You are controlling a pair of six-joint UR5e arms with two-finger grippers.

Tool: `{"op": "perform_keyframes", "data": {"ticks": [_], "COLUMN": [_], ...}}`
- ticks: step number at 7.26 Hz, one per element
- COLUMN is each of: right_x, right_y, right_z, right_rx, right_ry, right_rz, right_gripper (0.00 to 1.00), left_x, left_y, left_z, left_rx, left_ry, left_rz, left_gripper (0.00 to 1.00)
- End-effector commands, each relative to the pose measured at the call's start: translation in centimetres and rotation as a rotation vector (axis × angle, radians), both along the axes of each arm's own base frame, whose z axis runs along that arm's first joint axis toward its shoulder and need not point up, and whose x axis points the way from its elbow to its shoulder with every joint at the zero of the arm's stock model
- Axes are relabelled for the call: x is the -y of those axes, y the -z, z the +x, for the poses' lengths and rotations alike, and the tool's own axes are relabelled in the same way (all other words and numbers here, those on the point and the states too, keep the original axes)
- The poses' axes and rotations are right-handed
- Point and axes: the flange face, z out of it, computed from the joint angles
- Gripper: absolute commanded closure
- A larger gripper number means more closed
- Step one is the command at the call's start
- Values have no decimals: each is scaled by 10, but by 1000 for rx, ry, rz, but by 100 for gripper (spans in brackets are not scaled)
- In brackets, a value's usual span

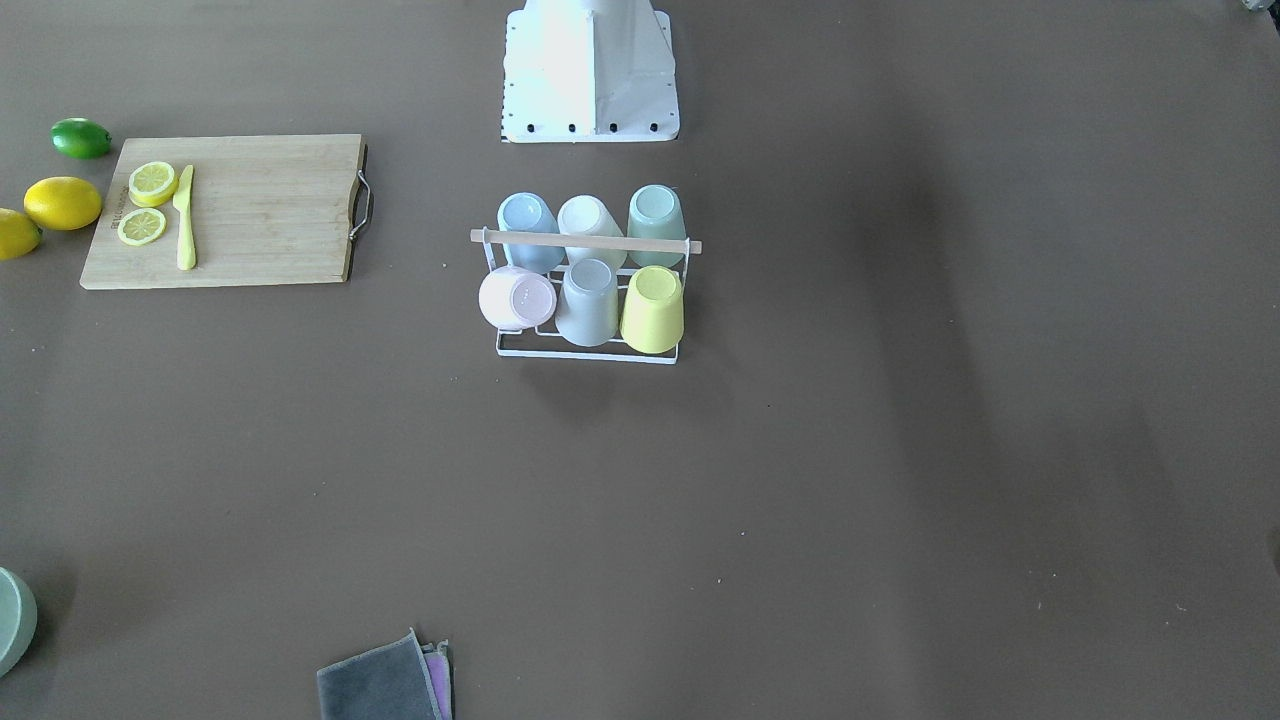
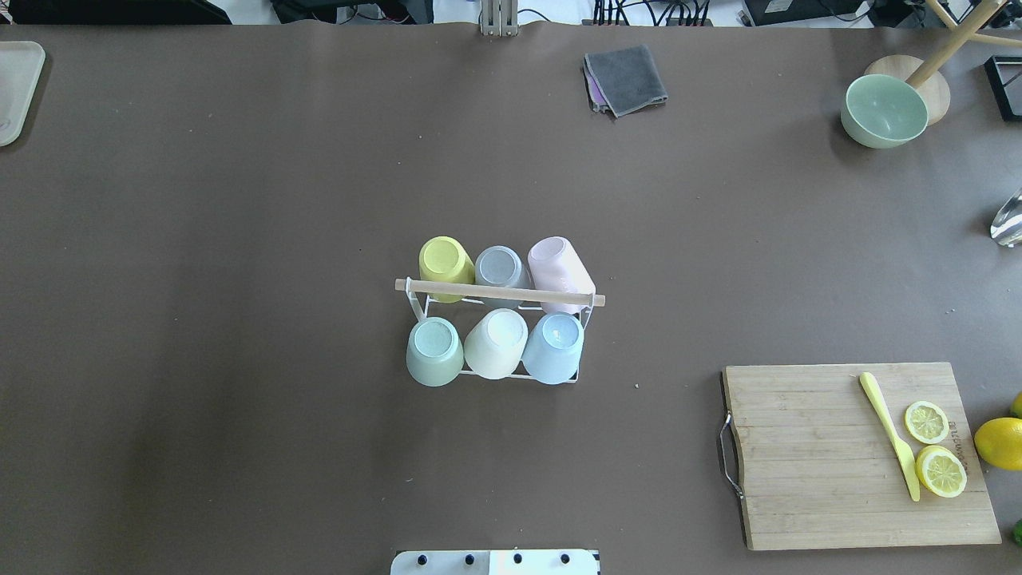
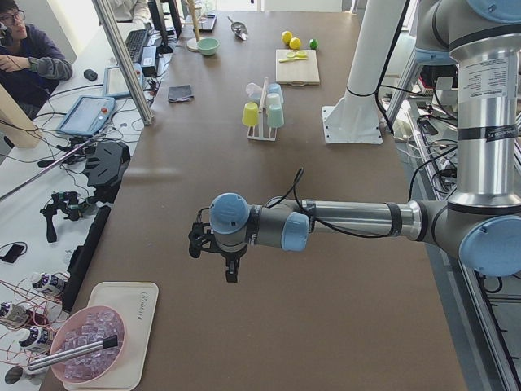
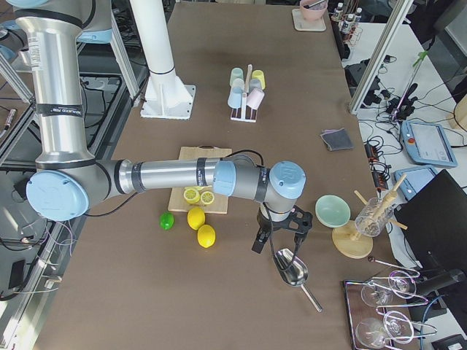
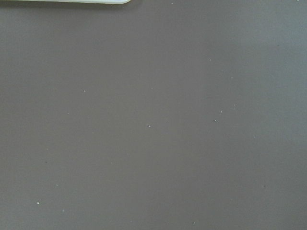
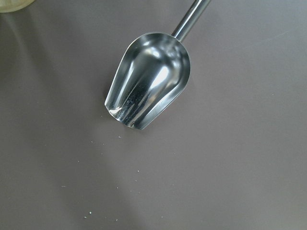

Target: Place cup on cup holder

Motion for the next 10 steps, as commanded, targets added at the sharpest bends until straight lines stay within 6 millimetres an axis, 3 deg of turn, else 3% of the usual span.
{"op": "perform_keyframes", "data": {"ticks": [1,2,10], "right_x": [1,-1,-2], "right_y": [-9,-14,-16], "right_z": [-3,-3,-3], "right_rx": [40,43,37], "right_ry": [-3,-3,-2], "right_rz": [4,4,6], "right_gripper": [0,0,0], "left_x": [-2,-1,1], "left_y": [-4,-9,2], "left_z": [-6,-16,-16], "left_rx": [54,126,129], "left_ry": [-59,-110,-123], "left_rz": [-32,9,53], "left_gripper": [2,2,2]}}
